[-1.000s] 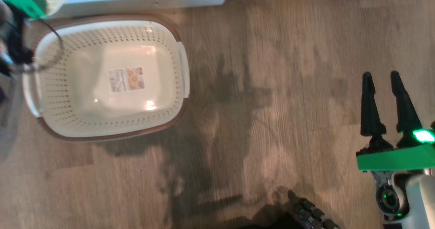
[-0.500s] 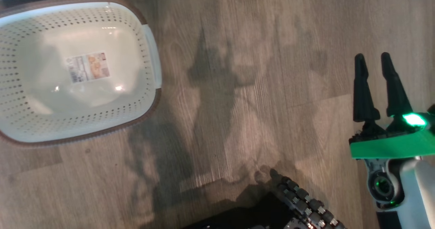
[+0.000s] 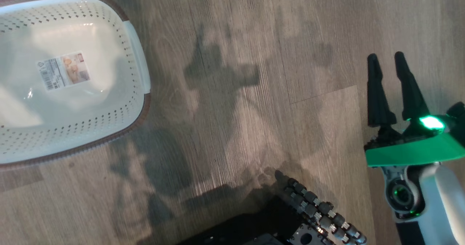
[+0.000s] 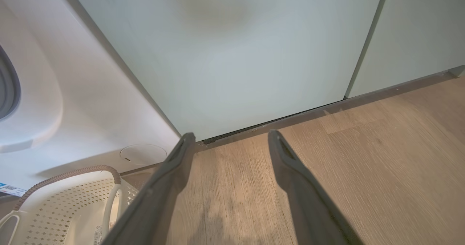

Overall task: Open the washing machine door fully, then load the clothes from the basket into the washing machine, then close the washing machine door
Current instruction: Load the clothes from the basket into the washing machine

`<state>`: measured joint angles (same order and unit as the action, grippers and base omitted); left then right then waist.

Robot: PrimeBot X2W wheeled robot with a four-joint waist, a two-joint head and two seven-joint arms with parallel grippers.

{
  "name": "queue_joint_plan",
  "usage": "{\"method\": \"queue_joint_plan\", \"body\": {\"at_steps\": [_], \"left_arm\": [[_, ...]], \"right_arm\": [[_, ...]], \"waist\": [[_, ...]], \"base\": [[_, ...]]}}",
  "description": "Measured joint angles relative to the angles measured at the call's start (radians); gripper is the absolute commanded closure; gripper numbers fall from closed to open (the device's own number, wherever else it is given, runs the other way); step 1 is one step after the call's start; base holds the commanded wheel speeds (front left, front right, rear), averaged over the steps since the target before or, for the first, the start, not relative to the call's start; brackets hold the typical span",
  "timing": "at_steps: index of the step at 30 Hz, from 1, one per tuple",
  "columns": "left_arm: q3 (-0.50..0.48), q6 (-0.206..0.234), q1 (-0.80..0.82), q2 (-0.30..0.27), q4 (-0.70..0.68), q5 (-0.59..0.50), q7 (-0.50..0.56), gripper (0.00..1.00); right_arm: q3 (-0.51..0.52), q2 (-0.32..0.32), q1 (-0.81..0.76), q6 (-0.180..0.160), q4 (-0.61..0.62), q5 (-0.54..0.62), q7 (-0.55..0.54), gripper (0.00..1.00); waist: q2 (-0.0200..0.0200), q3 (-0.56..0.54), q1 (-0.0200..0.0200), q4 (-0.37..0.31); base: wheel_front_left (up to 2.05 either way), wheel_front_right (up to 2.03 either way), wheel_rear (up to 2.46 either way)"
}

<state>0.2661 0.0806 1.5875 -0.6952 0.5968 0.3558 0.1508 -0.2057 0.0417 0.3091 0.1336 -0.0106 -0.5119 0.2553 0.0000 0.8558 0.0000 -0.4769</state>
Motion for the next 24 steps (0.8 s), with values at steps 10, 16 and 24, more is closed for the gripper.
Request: {"method": "queue_joint_plan", "body": {"at_steps": [10,16,24], "left_arm": [[0.009,0.001,0.14,0.018,0.053,-0.043,-0.194,1.0],[0.017,-0.009,0.161,0.021,0.136,-0.049,-0.239,1.0],[0.023,-0.042,0.155,0.043,0.248,-0.001,-0.141,0.0]], "right_arm": [[-0.032,-0.002,0.006,0.0,-0.016,-0.007,0.0,0.0],[-0.046,-0.002,0.016,0.0,-0.028,-0.016,0.0,0.0],[-0.056,-0.003,0.032,0.0,-0.046,-0.016,0.0,0.0]], "waist": [[0.0,0.028,0.0,-0.014],[0.0,0.04,0.0,-0.013],[0.0001,0.048,0.0,-0.013]], "base": [[0.0,0.0,0.0],[0.0,0.0,0.0],[0.0,0.0,0.0]]}}
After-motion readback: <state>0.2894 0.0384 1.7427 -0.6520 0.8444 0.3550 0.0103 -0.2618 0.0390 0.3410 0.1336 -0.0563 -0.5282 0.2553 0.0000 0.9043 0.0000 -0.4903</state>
